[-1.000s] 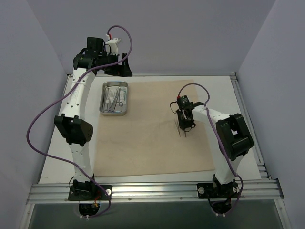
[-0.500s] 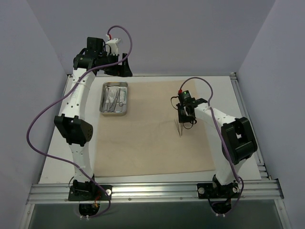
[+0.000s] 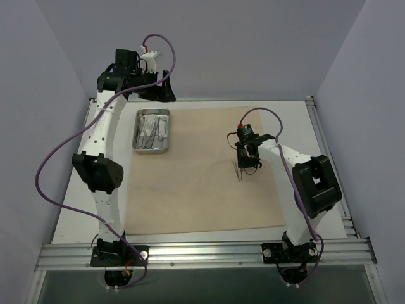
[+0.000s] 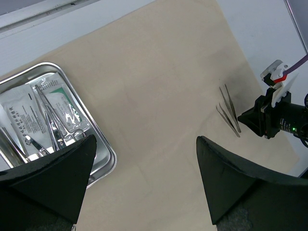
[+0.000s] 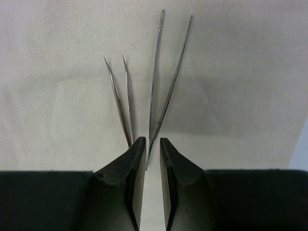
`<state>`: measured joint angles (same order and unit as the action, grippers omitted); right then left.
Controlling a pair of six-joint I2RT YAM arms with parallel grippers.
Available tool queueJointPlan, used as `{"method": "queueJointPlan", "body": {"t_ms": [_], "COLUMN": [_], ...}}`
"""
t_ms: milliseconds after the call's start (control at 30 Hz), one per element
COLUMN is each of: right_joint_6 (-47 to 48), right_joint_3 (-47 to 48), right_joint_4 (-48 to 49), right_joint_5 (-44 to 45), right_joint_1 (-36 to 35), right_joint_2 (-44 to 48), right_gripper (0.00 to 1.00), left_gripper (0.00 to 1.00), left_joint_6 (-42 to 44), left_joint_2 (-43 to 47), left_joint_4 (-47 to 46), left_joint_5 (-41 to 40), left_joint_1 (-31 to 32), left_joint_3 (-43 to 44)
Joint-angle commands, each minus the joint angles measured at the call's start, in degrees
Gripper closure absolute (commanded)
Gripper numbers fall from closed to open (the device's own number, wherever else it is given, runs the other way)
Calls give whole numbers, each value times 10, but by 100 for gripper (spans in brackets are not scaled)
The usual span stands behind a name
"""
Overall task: Open and lay out the surgical kit
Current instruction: Place the medical item in the surgical kit.
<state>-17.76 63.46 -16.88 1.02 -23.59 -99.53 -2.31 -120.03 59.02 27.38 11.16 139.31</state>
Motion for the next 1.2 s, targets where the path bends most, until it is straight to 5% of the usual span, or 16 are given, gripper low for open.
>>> {"method": "queueJointPlan", "body": {"t_ms": [0,1167], "right_joint_6": [-14,-35], "right_joint_3": [-5,-46], "right_joint_4": [-5,-10], "right_joint_5": [-4,-14], "right_joint_1": [4,0], "right_joint_2": [4,17], "right_gripper": [85,89], "left_gripper": [6,6], "left_joint_6": [7,7], "left_joint_2": [29,27], "left_joint_4": [-4,-4], "left_joint_5": [0,2], "left_joint_1": [-2,-3], "left_joint_3": [4,4]}}
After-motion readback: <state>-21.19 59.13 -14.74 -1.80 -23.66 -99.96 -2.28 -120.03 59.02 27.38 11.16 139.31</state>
